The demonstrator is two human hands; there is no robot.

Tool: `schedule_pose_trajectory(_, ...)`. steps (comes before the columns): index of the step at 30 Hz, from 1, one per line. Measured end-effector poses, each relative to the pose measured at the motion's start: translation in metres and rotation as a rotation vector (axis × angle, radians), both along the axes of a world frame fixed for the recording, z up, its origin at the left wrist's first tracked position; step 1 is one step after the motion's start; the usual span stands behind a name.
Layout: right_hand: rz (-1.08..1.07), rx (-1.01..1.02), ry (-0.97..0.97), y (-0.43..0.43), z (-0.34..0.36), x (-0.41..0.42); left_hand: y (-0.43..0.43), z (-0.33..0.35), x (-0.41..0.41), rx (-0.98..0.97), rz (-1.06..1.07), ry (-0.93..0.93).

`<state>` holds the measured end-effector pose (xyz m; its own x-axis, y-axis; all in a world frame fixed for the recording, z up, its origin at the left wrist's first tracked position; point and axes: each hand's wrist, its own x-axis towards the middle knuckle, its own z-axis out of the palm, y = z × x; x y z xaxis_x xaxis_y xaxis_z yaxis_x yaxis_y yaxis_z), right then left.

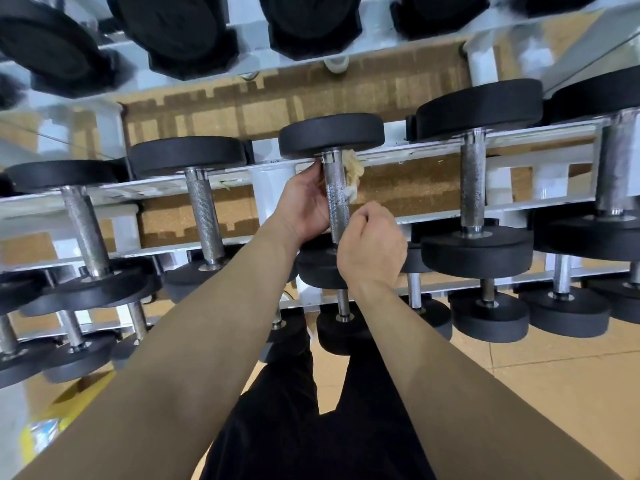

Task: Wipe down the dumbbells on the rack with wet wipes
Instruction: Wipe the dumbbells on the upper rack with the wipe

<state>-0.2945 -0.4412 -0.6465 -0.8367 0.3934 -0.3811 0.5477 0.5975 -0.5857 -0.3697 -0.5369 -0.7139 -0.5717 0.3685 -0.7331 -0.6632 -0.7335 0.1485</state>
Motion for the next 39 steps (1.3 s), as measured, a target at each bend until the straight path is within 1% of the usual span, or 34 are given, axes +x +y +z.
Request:
schedule_pose_trajectory(4,0.005,0.005,0.001,0.000,0.000,0.000,-0.002,-0.010,0.008,-0.067,0.004,-0.024)
schedule_pose_trajectory(6,-0.001,0.003,-0.003,-0.001,-0.001,0.000,-0.006,-0.012,0.008,-0.128,-0.043,-0.005)
schedule_pose_trajectory(12,-0.009,-0.001,0.016,0.000,-0.003,0.001,-0.018,-0.010,0.010,-0.259,-0.270,0.166)
schedule_pose_trajectory(17,-0.032,-0.007,0.066,0.000,-0.004,0.001,-0.024,-0.012,0.018,-0.452,-0.545,0.297)
schedule_pose_trajectory(20,-0.114,-0.009,0.147,-0.001,-0.006,0.002,-0.027,-0.012,0.031,-0.549,-0.722,0.362)
schedule_pose_trajectory(23,-0.207,-0.057,0.233,0.000,-0.010,0.003,-0.031,-0.012,0.032,-0.692,-0.891,0.467)
schedule_pose_trajectory(25,-0.232,-0.118,0.266,0.001,-0.013,0.006,-0.032,-0.009,0.026,-0.795,-1.021,0.510)
schedule_pose_trajectory(26,-0.250,-0.168,0.289,0.002,-0.014,0.007,-0.034,-0.007,0.022,-0.815,-1.063,0.488)
schedule_pose_trajectory(28,-0.337,-0.294,0.329,0.008,-0.014,0.009,-0.037,-0.003,0.017,-0.787,-1.094,0.414)
schedule_pose_trajectory(30,-0.404,-0.368,0.320,0.015,-0.017,0.013,-0.040,0.001,0.016,-0.751,-1.066,0.343)
schedule_pose_trajectory(32,-0.344,-0.323,0.294,0.019,-0.021,0.022,-0.038,-0.001,0.015,-0.709,-0.955,0.300)
schedule_pose_trajectory(35,-0.227,-0.284,0.291,0.017,-0.028,0.035,-0.031,-0.003,0.012,-0.692,-0.716,0.248)
schedule_pose_trajectory(39,-0.203,-0.289,0.291,0.020,-0.032,0.033,-0.021,-0.001,0.006,-0.706,-0.313,0.194)
